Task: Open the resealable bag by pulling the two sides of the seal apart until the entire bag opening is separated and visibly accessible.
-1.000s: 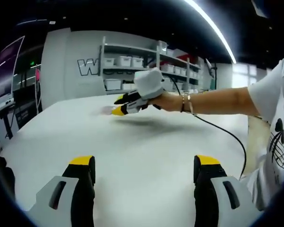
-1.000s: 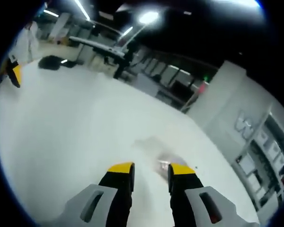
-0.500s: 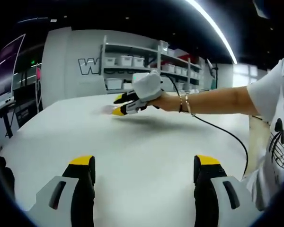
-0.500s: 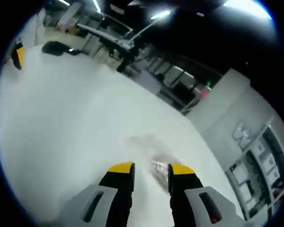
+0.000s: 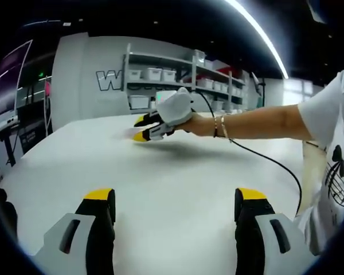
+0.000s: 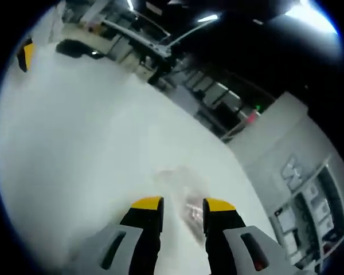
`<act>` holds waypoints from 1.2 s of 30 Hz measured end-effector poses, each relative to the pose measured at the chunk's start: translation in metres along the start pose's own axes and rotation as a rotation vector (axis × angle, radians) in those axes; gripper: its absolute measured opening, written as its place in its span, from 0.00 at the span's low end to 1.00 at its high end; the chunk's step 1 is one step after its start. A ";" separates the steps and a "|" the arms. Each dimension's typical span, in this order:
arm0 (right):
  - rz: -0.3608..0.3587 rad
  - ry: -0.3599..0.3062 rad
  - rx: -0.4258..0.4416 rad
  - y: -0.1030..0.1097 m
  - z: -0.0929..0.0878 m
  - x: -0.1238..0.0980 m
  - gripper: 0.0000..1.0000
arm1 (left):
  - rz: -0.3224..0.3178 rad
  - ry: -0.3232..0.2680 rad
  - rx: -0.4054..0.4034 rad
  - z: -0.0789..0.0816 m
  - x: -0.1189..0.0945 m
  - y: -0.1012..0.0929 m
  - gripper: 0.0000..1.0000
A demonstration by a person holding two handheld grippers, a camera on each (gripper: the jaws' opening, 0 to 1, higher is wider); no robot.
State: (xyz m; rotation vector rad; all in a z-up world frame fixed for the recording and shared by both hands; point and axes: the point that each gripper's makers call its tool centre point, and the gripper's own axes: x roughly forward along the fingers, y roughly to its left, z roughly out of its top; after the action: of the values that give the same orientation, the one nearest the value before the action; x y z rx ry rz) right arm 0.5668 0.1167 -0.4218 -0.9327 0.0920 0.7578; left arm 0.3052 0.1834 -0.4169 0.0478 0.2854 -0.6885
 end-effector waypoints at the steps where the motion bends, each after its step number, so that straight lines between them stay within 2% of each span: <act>1: -0.001 0.005 -0.011 0.000 -0.001 0.001 0.25 | 0.000 -0.001 -0.001 0.000 0.000 0.000 0.84; 15: -0.016 0.024 -0.061 0.001 -0.001 0.008 0.25 | 0.019 -0.008 -0.009 0.001 -0.005 0.008 0.84; 28: -0.055 0.030 -0.143 -0.003 0.002 0.019 0.25 | 0.022 -0.013 -0.021 0.001 -0.003 0.011 0.84; 36: -0.070 0.034 -0.155 -0.006 0.004 0.023 0.24 | 0.027 -0.014 -0.025 0.000 -0.005 0.013 0.84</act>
State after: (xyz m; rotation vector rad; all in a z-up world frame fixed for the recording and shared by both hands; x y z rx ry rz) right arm 0.5869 0.1303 -0.4240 -1.0911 0.0309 0.6912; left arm 0.3104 0.1965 -0.4160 0.0235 0.2793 -0.6578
